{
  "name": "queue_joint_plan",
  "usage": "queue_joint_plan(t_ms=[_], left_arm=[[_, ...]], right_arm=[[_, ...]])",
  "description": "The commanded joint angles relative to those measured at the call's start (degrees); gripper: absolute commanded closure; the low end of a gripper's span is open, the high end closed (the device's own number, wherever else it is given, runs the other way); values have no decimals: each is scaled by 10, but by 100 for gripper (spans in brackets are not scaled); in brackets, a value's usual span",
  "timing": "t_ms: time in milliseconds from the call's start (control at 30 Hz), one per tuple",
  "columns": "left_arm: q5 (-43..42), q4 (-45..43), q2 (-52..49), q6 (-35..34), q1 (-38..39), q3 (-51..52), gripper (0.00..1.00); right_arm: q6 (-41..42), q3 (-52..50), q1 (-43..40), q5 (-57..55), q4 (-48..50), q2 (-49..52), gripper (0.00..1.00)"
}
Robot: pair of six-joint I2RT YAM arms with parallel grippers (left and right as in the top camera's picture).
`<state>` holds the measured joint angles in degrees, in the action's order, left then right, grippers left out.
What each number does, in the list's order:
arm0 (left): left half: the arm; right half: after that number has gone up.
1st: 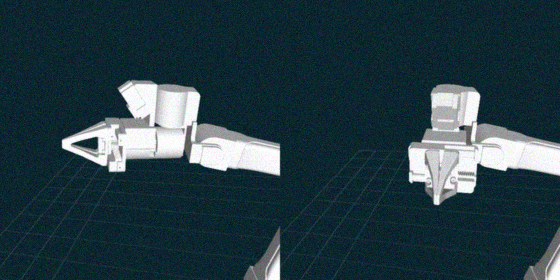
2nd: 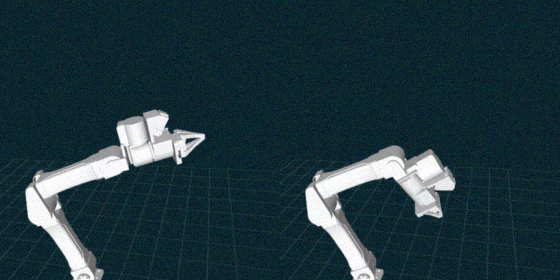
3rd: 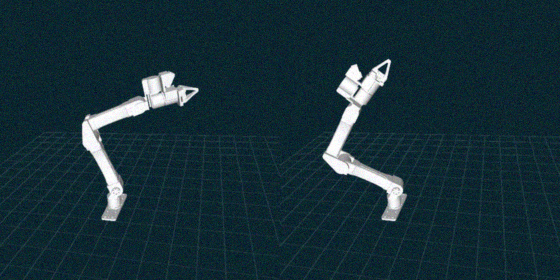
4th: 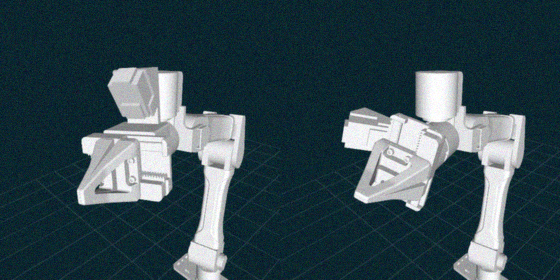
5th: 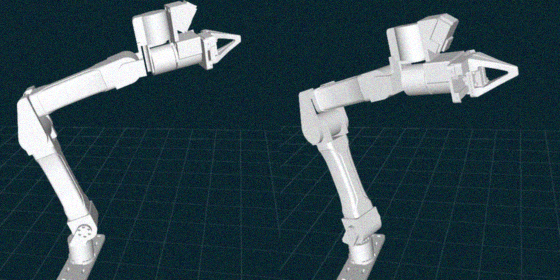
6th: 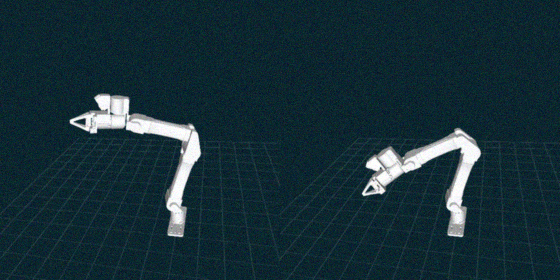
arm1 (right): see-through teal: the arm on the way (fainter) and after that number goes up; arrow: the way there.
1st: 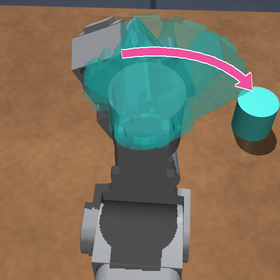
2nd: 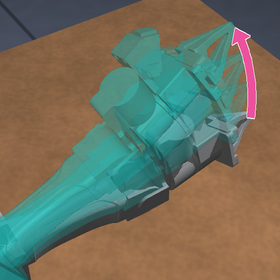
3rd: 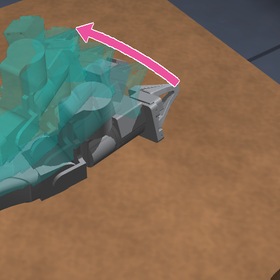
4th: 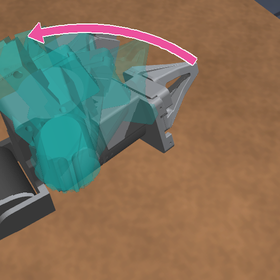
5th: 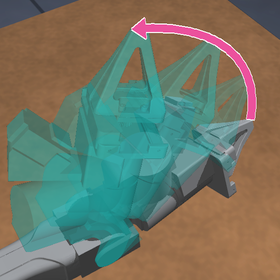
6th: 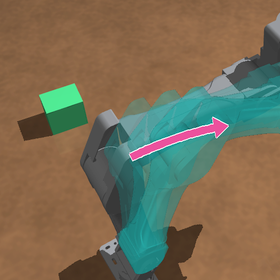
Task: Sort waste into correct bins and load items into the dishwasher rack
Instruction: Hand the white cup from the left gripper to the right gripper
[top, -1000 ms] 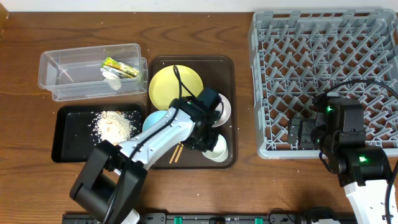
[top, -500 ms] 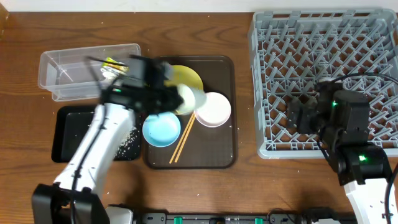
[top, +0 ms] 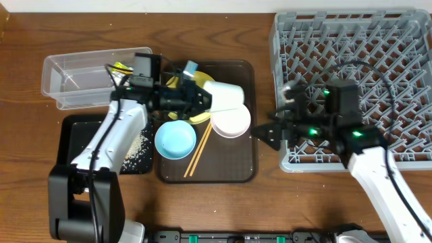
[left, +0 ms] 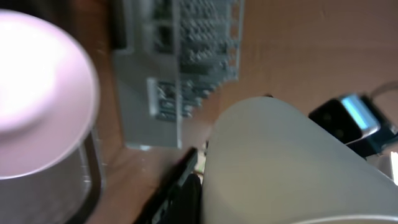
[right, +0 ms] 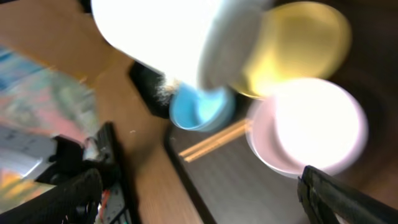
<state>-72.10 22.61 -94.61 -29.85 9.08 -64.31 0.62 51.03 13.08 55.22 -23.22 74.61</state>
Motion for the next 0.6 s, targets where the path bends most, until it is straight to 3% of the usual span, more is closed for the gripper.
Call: queue_joint_plan(t_ms=[0,100,267,367,567], left_arm=[[-56,-10,-1,-5,19,1,94],[-72,-11,-1,-5,29,1,94],[-90,-11,-1,-5,32,1,94],[-98,-12,-1,-4,32,1,94],[-128,-20,-1,-3,35,1,94]], right_arm=[[-16,7,26,72,37,27,2],[-16,7,31,72,98,49,6],[-16,7,31,73,202,60,4],[-16,7,31,134,256,60,4],[-16,7,31,173,271,60,11]])
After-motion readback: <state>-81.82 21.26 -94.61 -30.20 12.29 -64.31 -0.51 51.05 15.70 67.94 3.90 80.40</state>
